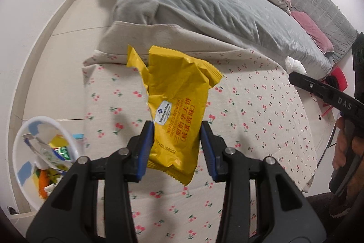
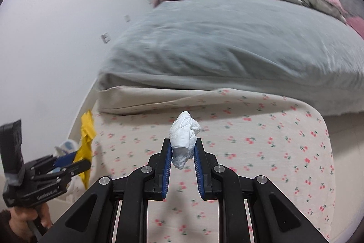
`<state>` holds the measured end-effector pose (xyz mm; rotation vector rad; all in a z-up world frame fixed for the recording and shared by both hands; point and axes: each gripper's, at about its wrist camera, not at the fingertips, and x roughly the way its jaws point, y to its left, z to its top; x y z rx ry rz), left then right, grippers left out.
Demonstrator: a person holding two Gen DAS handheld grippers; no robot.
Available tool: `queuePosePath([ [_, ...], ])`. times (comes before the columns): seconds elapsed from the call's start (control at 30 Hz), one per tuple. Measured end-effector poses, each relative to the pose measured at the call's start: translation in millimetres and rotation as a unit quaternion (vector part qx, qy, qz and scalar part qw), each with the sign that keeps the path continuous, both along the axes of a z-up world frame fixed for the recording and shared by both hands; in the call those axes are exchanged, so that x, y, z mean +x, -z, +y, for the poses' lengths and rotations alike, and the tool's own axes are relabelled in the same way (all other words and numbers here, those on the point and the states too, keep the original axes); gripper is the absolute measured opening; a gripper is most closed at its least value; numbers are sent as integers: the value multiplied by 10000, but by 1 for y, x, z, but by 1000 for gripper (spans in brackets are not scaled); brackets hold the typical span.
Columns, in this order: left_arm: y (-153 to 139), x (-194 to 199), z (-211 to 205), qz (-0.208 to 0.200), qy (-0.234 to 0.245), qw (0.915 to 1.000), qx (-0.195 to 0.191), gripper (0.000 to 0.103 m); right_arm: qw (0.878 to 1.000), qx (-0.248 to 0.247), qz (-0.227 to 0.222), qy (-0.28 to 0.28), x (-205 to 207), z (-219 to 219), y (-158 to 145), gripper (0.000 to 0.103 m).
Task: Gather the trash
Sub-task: 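Carry the yellow bag and white tissue over the wastebasket with both tools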
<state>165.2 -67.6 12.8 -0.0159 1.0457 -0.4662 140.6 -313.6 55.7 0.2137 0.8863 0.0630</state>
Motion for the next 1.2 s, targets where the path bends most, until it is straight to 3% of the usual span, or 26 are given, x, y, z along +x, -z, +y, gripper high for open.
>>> queuePosePath([
  [0.5,-2,-4,64,-114,-464,9989,16,43,9965,-74,-162,-821,5,68,-10,20],
  [1.2,18,-9,170,104,-1307,9914,56,43,9822,-187,106,-1866,16,183,13,20],
])
